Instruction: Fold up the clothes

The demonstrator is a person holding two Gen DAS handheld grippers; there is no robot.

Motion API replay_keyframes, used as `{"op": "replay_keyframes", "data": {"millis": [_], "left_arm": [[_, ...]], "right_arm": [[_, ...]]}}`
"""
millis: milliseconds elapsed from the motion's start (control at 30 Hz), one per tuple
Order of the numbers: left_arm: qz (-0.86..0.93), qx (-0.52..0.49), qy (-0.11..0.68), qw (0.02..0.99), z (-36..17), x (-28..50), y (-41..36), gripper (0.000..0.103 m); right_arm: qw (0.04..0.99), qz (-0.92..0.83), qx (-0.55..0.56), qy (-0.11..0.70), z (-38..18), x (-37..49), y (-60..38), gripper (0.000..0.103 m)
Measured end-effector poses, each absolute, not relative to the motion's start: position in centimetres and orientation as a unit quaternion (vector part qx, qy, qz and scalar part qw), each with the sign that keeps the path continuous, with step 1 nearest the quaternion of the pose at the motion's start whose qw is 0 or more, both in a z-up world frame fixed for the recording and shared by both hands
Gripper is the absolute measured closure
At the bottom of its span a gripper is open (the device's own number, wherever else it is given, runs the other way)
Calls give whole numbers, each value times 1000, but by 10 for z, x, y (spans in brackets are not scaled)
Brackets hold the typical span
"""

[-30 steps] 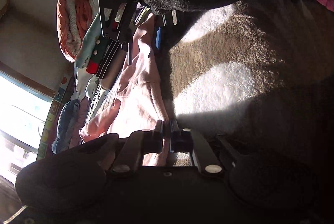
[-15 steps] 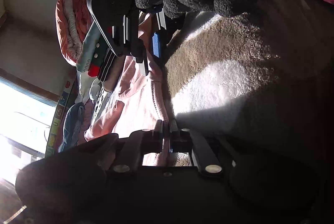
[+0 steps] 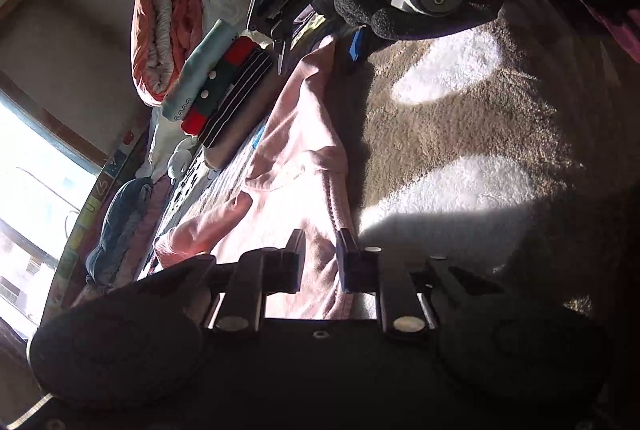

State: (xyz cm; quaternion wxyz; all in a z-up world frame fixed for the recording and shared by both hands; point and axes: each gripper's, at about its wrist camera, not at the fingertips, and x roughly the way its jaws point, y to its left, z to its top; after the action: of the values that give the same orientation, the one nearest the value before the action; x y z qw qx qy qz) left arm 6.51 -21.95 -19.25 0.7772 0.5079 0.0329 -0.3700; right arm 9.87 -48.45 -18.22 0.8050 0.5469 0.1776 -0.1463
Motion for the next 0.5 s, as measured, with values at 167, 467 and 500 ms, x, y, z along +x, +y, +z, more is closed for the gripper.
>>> {"op": "replay_keyframes", "data": {"millis": [167,467,500], "left_arm": [[-386,516,45,764,-194,65,-216,103],[-394,497,61,771,-193,63,-213,103],[-394,495,62,772,-193,63,-212,103]], "right_arm": [[817,-170,519,183,-183,126,-514,86],[865,-139,452,170,-172,151,-542,95],[861,-140,455,179,-176,154,-545,95]]}}
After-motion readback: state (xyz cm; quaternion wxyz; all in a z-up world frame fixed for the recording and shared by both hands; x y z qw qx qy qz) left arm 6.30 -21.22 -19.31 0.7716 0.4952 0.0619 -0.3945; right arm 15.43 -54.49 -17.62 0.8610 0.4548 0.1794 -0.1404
